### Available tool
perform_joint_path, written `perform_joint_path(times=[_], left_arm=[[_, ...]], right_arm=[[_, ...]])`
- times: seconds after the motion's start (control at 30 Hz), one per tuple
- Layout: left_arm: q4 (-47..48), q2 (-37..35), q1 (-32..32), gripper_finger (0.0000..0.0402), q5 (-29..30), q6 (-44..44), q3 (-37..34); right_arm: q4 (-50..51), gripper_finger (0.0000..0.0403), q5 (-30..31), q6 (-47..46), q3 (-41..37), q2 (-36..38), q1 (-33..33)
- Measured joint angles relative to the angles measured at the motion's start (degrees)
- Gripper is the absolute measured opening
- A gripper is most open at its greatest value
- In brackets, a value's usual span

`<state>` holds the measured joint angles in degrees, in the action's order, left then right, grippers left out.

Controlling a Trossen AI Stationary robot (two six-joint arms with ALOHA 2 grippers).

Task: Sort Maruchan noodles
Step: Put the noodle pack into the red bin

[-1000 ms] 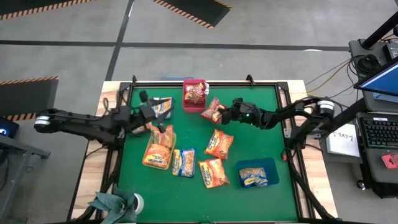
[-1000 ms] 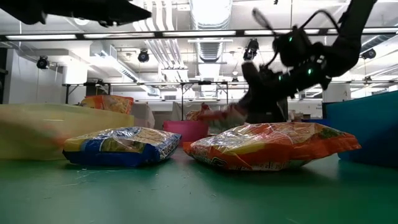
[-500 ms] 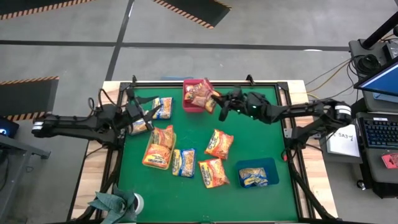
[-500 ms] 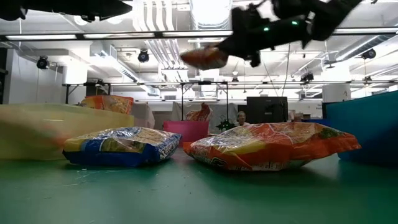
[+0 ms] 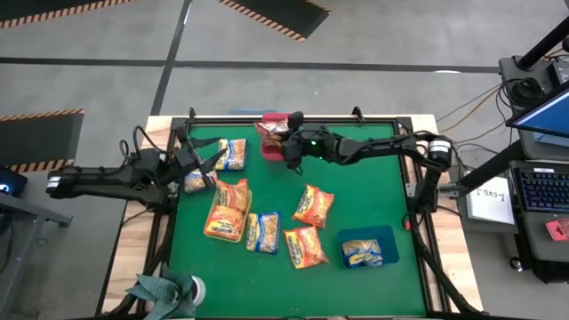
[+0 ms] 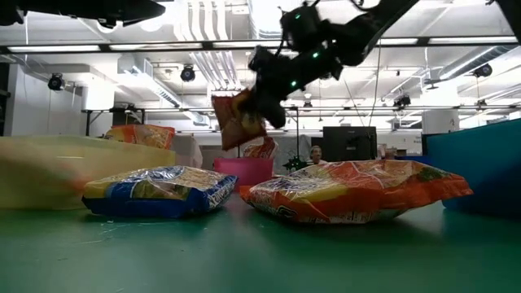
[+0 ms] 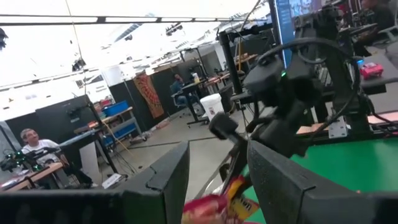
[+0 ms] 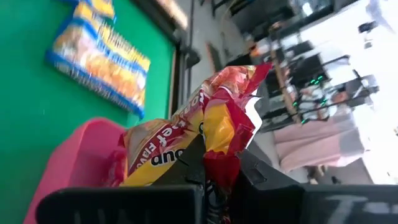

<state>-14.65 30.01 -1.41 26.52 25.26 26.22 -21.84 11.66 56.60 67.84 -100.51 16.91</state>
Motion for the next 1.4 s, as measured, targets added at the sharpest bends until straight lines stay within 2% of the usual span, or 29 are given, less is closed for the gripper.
perform_joint_path(times=[0.23, 0.47, 0.83, 0.97, 1.13, 1.4], left_arm=[[2.41, -1.51, 0.00, 0.0146, 0.02, -0.25, 0.00], [2.44, -1.65, 0.00, 0.0146, 0.00, -0.25, 0.00], [2.38, -1.65, 0.00, 0.0146, -0.01, -0.47, 0.00], [2.38, -1.64, 0.00, 0.0146, -0.02, -0.47, 0.00], [2.44, -1.54, 0.00, 0.0146, -0.04, -0.47, 0.00], [2.51, -1.50, 0.00, 0.0146, -0.07, -0.45, 0.00]], right_arm=[[3.05, 0.0018, -0.09, 0.90, 3.16, -3.78, 0.52], [3.13, 0.0018, -3.54, -4.81, 2.72, -5.96, 0.56], [3.65, 0.0019, -2.29, -3.04, 2.70, -9.03, 0.76], [6.13, 0.0035, -2.46, -3.72, 2.70, -8.60, 0.74], [9.28, 0.0052, -2.62, -8.81, 3.32, -7.91, 0.74], [19.01, 0.0087, -2.60, -12.21, 8.12, -7.63, 0.69]])
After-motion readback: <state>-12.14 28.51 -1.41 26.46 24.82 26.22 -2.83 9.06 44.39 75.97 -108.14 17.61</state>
